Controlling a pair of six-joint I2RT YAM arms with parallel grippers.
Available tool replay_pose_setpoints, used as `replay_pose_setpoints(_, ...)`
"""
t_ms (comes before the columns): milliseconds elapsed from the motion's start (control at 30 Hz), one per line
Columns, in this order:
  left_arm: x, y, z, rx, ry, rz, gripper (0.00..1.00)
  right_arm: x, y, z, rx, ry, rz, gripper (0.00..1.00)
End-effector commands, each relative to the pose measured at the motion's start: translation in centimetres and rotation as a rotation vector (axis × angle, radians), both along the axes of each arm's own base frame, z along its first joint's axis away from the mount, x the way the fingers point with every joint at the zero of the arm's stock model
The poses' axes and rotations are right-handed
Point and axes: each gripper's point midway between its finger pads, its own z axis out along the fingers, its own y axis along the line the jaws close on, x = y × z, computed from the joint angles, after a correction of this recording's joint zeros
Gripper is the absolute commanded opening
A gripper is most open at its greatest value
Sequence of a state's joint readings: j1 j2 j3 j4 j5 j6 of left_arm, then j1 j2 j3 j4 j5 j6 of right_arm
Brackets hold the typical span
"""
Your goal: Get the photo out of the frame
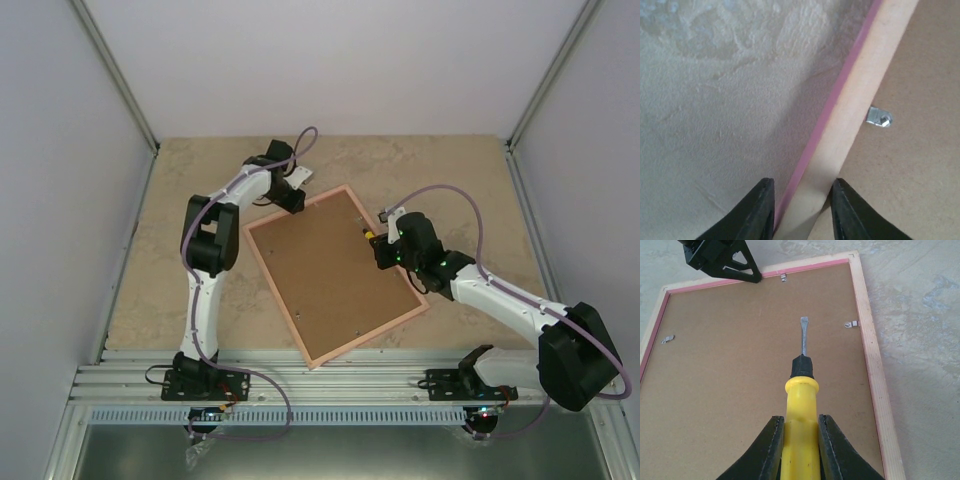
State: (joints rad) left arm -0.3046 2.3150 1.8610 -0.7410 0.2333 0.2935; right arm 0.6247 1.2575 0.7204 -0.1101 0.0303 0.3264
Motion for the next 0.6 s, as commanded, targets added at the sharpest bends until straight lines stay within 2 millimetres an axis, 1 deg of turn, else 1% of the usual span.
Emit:
replay_pose_setpoints(0, -0.7, 0.7, -1.7, 0.028, 0.051, 0.005, 0.29, 0.1, -0.2, 0.4, 0.002, -0.009, -0.006, 0.01)
replay_pose_setpoints(200, -1.1, 1.3, -1.0, 0.034, 0.047, 0.035, 0.18, 0.2, 0.0, 0.6, -0.002, -0.016, 0.007, 0.0)
replay_pose_setpoints(367, -2.3, 1.5, -0.5, 0.014, 0.07, 0.088, 0.14, 0.3, 0.2, 0.8, 0.006, -0.02, 0.014, 0.0)
replay_pose_setpoints(467, -2.9, 1.8, -0.2, 0.001, 0.08, 0.145, 0.1, 0.3, 0.5, 0.7, 0.015, -0.017, 0.025, 0.0)
replay_pose_setpoints(567, -3.6, 2.1, 0.0, -0.004, 0.101, 0.209, 0.09, 0.3, 0.6, 0.7, 0.016, -0.017, 0.027, 0.0)
